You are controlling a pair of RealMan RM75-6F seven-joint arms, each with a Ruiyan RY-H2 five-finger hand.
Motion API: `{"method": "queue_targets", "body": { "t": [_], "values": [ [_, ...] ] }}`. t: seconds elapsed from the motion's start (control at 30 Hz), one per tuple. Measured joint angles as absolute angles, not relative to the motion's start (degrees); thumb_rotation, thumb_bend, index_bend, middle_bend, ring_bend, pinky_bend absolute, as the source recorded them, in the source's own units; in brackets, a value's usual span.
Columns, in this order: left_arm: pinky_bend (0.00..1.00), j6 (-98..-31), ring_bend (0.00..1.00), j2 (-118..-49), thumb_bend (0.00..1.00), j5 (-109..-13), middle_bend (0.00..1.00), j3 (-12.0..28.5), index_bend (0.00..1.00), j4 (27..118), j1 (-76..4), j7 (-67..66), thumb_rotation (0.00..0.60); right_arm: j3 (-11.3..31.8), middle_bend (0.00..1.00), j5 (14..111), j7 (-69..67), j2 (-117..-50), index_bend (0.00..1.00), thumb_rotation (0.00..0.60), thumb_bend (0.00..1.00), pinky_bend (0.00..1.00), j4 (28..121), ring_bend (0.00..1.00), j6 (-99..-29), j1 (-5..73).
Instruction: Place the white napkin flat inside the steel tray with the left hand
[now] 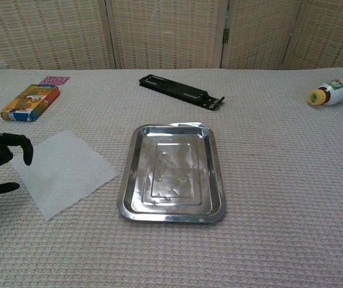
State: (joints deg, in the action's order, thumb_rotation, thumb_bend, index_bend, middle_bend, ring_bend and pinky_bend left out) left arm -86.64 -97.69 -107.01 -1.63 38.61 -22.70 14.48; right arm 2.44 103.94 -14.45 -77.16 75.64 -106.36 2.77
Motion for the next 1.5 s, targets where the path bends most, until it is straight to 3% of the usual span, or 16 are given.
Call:
{"method": "queue_targets", "body": {
  "t": [0.4,1.1,1.5],
  "values": [
    [1.0,-83.51,1.0,-101.75,0.24,-105.45,1.0,-4.14,0.52,31.82,-25.39,14.32,0.6,2.66,0.0,102.64,-15.43,-76.92,0.0,0.6,0.5,0.0,75.38,0.0,-105.86,3.15],
    [1.0,-83.45,1.0,-102.47,0.24,-102.81,1.0,-7.2,0.51,26.2,-23.63,17.04,0.6,2.24,0.0,102.09,-15.37,-76.88,0.0,0.6,0.5,0.0,75.61,0.0,-105.28,3.44],
    [1.0,-83.75,1.0,-106.16,0.24,-101.34,1.0,-7.12,0.48,22.96,-24.0,20.92,0.6,2.24,0.0,101.63,-15.15,-77.01,0.0,0.6,0.5,0.0,75.54,0.0,-104.91,3.57]
  ]
}}
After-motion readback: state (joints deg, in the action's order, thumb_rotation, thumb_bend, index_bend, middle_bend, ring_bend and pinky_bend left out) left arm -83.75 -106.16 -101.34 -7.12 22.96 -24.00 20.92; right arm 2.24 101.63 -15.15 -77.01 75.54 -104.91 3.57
